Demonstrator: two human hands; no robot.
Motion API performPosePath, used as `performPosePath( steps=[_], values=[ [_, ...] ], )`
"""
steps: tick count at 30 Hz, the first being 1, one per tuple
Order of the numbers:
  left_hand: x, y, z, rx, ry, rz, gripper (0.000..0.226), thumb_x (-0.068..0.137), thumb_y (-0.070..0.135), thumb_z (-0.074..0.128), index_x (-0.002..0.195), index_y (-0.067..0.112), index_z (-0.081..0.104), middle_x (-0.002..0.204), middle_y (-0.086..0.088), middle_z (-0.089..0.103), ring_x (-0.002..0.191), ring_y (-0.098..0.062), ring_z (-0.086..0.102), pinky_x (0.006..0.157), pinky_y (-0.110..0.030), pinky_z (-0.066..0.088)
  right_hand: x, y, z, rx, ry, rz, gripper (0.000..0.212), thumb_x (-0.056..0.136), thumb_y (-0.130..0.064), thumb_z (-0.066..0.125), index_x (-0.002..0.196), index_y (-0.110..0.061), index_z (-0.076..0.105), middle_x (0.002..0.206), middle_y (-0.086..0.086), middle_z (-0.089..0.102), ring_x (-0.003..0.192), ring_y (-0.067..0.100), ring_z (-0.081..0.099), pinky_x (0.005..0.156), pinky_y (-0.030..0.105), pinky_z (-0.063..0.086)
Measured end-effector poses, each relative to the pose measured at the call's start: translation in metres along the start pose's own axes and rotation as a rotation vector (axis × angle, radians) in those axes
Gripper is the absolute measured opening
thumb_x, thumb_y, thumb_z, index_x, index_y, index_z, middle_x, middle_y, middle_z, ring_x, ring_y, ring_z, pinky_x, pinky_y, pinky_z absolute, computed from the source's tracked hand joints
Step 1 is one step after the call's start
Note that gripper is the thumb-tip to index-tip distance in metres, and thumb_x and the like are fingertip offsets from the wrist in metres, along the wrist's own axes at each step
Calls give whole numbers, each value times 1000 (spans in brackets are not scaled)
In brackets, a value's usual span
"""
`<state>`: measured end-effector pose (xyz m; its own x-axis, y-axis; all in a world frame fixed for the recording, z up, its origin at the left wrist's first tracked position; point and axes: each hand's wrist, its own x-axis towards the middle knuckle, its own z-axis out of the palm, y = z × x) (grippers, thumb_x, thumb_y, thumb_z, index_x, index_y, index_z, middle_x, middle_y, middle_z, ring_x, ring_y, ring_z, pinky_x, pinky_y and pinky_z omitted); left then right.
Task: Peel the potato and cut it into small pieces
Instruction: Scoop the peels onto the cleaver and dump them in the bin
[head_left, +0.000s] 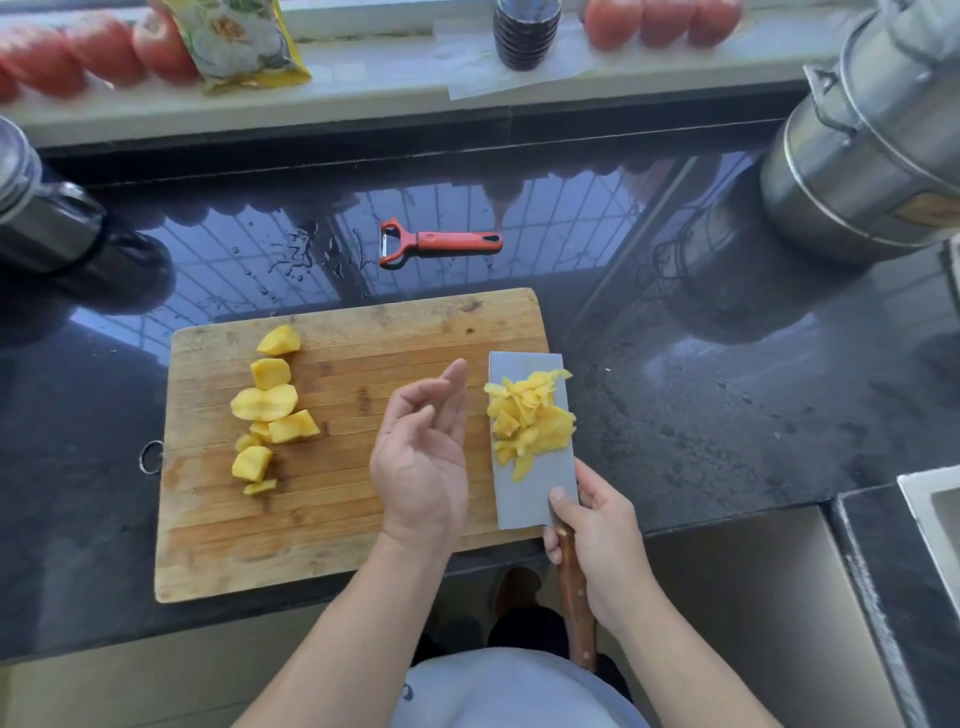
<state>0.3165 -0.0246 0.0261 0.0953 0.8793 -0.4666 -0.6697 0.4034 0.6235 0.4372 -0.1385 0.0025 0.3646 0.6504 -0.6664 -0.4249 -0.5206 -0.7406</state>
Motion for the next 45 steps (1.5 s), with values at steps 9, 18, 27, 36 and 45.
performPosePath(
  steps=[9, 18, 27, 36, 45],
  values=[
    [14, 40, -56, 1340, 10, 337, 24, 102, 3, 55, 102, 22, 69, 101, 9, 70, 97, -4, 64, 93, -32, 57, 0, -7, -29, 0, 23, -22, 38, 104, -5, 49, 131, -27, 65, 95, 12, 71, 56, 21, 45, 47, 31, 38],
    [78, 13, -3, 2028, -407, 343, 15, 100, 22, 66, 112, 13, 68, 108, -5, 66, 107, -26, 59, 89, -37, 50, 4, -16, -49, -33, 23, -62, 37, 105, -6, 49, 134, -24, 63, 78, 12, 62, 56, 21, 43, 48, 33, 37],
    [63, 4, 10, 2356, -535, 478, 18, 93, -4, 58, 93, 14, 56, 96, -7, 58, 88, -26, 54, 70, -34, 41, 0, -16, -51, -35, 20, -53, 36, 105, -8, 48, 130, -27, 66, 76, 12, 62, 55, 21, 43, 49, 33, 39],
    [76, 24, 47, 1689, -587, 189, 10, 103, 21, 61, 93, 20, 60, 89, 7, 62, 81, -7, 55, 68, -17, 41, -2, -24, -47, -70, -20, -22, 38, 105, -9, 51, 133, -31, 63, 97, 9, 73, 57, 20, 47, 52, 33, 42],
    [103, 32, 64, 1977, -989, 452, 16, 98, 32, 70, 108, 42, 78, 103, 10, 57, 99, -14, 38, 86, -35, 29, -11, -33, -41, -109, -73, -7, 40, 104, -7, 50, 133, -32, 62, 97, 9, 74, 58, 20, 47, 52, 32, 42]
  ],
)
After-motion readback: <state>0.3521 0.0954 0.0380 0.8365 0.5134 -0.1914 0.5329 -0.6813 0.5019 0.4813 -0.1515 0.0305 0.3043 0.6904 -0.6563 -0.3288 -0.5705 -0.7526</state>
